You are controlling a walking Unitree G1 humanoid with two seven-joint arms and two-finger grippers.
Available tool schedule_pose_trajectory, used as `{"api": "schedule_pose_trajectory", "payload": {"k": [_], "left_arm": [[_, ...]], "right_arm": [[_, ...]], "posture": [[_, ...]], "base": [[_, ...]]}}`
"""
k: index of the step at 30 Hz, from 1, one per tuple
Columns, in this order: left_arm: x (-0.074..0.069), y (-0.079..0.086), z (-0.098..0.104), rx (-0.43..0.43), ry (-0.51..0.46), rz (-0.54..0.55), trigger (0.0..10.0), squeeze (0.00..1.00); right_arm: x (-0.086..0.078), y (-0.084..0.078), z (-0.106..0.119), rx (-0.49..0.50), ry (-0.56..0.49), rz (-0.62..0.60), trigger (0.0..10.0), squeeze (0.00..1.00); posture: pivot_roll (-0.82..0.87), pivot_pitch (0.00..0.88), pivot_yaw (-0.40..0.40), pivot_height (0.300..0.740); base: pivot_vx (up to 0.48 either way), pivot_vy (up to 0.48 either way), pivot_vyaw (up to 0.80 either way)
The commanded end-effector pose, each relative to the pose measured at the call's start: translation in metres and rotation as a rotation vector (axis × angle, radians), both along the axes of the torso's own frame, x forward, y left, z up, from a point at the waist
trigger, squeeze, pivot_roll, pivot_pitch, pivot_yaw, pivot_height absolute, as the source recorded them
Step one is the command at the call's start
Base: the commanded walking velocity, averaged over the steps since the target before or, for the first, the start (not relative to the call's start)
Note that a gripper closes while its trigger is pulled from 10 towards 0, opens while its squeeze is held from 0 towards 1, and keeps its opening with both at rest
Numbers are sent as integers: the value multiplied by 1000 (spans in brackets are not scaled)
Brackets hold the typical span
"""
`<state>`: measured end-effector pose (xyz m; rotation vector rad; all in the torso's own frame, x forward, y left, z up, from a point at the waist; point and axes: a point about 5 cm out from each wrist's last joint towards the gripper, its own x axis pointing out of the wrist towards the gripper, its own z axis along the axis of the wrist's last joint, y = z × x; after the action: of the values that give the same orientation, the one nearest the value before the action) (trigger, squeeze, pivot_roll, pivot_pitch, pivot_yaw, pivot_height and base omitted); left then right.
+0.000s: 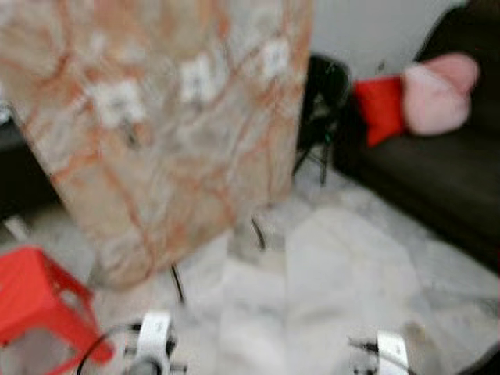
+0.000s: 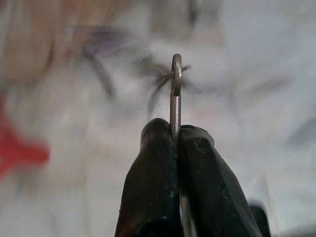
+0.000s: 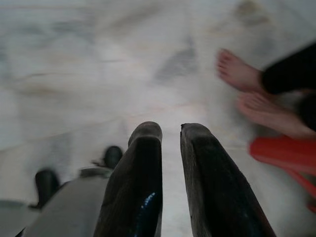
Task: Hang keys on a hook
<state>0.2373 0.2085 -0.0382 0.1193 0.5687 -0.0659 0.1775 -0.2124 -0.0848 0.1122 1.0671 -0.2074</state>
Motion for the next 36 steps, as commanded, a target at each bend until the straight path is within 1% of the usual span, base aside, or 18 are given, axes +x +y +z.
{"api": "schedule_pose_trajectory", "payload": {"k": [1, 2, 3, 4, 5, 6, 8, 9, 11, 13, 14, 16, 20, 22, 25, 26, 29, 36], "left_arm": [[10, -1, 10, 18, -63, -55, 10000, 0], [14, -3, 15, 23, -95, -80, 10000, 0], [24, -7, 26, 32, -168, -127, 10000, 0], [28, -10, 32, 33, -205, -146, 10000, 0], [28, -10, 32, 33, -205, -146, 10000, 0], [36, -15, 44, 32, -283, -174, 10000, 0], [44, -22, 56, 23, -363, -196, 10000, 0], [49, -29, 68, 12, -432, -220, 10000, 0], [51, -32, 74, 5, -463, -232, 10000, 0], [55, -43, 86, 4, -505, -285, 10000, 0], [55, -43, 86, 4, -505, -285, 10000, 0], [57, -50, 97, 3, -553, -328, 10000, 0], [58, -55, 105, 5, -583, -347, 10000, 0], [62, -65, 121, 25, -637, -404, 10000, 0], [64, -68, 127, 26, -654, -421, 10000, 0], [65, -70, 133, 34, -667, -441, 10000, 0], [66, -73, 137, 52, -681, -467, 10000, 0], [65, -73, 139, 81, -669, -480, 10000, 0]], "right_arm": [[3, 4, 1, 8, -8, 10, 10000, 0], [3, 4, 1, 8, -9, 10, 10000, 0], [3, 4, 1, 6, -13, 8, 10000, 0], [3, 4, 1, 5, -14, 7, 10000, 0], [3, 4, 1, 5, -14, 7, 10000, 0], [3, 3, 1, 3, -15, 7, 10000, 0], [3, 3, 1, 3, -16, 7, 10000, 0], [3, 3, 1, 3, -17, 8, 10000, 0], [3, 3, 1, 3, -18, 9, 10000, 0], [3, 4, 1, 7, -21, 7, 10000, 0], [3, 4, 1, 7, -21, 7, 10000, 0], [3, 4, 1, 7, -22, 7, 10000, 0], [3, 4, 1, 5, -21, 12, 10000, 0], [2, 5, 0, 3, -17, 21, 10000, 0], [2, 5, 0, 3, -16, 22, 10000, 0], [2, 5, 0, 4, -16, 19, 10000, 0], [2, 5, 0, 5, -16, 17, 10000, 0], [2, 6, 0, 4, -19, 16, 10000, 0]], "posture": [[39, 0, -49, 740], [39, 0, -49, 740], [40, 0, -49, 740], [40, 0, -49, 740], [40, 0, -49, 740], [38, 0, -48, 740], [37, 0, -47, 740], [37, 0, -47, 740], [37, 0, -47, 740], [34, 0, -41, 740], [34, 0, -41, 740], [29, 0, -38, 740], [29, 0, -38, 740], [28, 0, -33, 740], [27, 0, -30, 740], [24, 0, -26, 740], [24, 0, -24, 740], [26, 0, -25, 740]], "base": [[0, 0, -619], [0, 0, -525], [0, 0, 0], [0, 0, 0], [0, 0, 0], [0, 0, 0], [0, 0, 0], [0, 0, 0], [0, 0, 0], [0, 0, 0], [0, 0, 0], [0, 0, 0], [0, 0, 0], [0, 0, 0], [0, 0, 0], [0, 0, 0], [0, 0, 0], [0, 0, 0]]}}
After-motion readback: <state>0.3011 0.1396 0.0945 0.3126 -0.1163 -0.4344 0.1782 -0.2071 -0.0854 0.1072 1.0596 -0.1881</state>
